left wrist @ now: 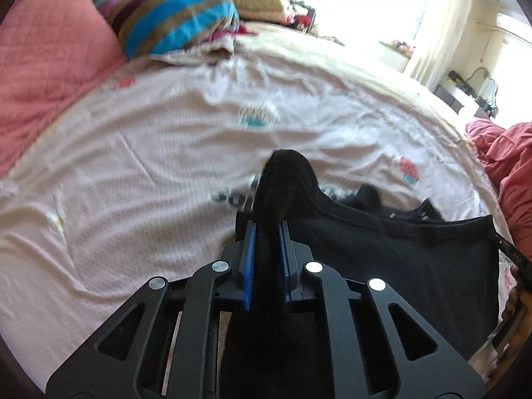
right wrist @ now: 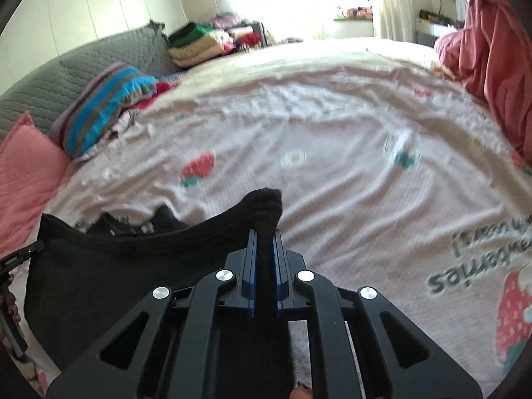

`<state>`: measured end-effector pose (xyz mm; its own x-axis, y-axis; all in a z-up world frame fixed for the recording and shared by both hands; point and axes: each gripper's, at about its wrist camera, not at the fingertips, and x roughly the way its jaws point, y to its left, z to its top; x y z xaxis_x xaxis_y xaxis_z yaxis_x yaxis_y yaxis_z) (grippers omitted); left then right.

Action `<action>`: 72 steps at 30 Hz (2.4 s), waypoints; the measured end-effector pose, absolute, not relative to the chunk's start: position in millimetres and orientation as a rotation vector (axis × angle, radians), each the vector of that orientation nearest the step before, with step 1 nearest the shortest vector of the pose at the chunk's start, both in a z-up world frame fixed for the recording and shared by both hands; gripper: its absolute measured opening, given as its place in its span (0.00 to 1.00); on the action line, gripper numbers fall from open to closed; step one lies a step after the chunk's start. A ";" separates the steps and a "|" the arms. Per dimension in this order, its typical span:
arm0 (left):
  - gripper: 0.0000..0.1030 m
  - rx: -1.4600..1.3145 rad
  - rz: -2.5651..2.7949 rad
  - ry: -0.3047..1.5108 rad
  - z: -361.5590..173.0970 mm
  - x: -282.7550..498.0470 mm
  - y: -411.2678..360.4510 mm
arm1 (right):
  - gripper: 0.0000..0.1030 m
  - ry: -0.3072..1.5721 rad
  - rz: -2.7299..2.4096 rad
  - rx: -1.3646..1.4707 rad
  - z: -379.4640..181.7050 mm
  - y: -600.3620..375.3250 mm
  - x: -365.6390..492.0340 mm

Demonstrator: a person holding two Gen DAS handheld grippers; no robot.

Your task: Fold small clothes

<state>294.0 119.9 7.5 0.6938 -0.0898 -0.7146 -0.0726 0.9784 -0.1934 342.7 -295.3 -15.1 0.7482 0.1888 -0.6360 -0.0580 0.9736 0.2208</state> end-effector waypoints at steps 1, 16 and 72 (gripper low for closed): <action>0.06 -0.213 -0.009 0.797 11.7 293.9 120.1 | 0.07 0.700 0.136 0.195 -8.9 -297.1 343.6; 0.16 -0.188 0.072 0.894 -32.5 301.7 126.3 | 0.18 0.856 -0.005 0.090 -58.3 -288.8 356.8; 0.70 -0.185 -0.032 0.951 -34.4 163.4 89.2 | 0.81 0.886 0.229 -0.005 -47.7 -229.6 191.4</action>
<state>163.4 89.2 -34.4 0.5818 -0.1088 -0.8060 -0.0537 0.9837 -0.1715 191.4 -229.6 -47.7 0.6097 0.1966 -0.7679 -0.2004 0.9755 0.0906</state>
